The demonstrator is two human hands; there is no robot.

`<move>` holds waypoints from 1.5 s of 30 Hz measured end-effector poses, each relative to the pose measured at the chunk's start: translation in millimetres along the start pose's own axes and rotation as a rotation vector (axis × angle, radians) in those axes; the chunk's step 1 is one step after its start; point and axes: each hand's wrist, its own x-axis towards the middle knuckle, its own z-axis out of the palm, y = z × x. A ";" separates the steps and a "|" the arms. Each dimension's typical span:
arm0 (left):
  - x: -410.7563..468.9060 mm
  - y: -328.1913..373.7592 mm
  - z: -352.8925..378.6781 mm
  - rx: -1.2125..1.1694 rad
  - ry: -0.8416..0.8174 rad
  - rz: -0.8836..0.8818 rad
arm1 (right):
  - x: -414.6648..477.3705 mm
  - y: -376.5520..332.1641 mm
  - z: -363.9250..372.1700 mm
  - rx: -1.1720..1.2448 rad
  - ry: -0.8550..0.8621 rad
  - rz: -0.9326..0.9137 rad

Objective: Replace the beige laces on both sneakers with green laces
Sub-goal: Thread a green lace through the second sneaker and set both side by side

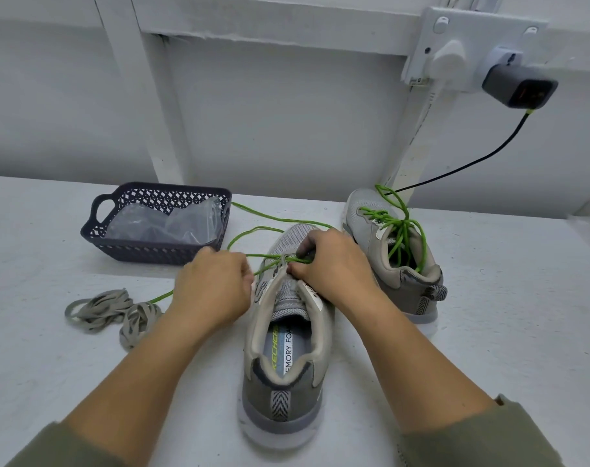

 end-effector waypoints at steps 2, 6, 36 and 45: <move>-3.8 -3.4 -6.2 0.121 -0.161 -0.118 | 0.7 0.8 0.5 0.016 -0.004 0.004; 19.6 19.2 -26.3 0.068 -0.077 -0.051 | 2.5 2.8 1.7 0.075 -0.027 -0.015; 40.6 24.8 -63.6 -0.417 0.045 0.272 | 1.0 3.5 -29.6 0.135 0.162 -0.027; 10.5 35.2 -50.2 -2.054 -0.118 -0.292 | -10.0 0.7 -57.3 0.129 -0.038 0.015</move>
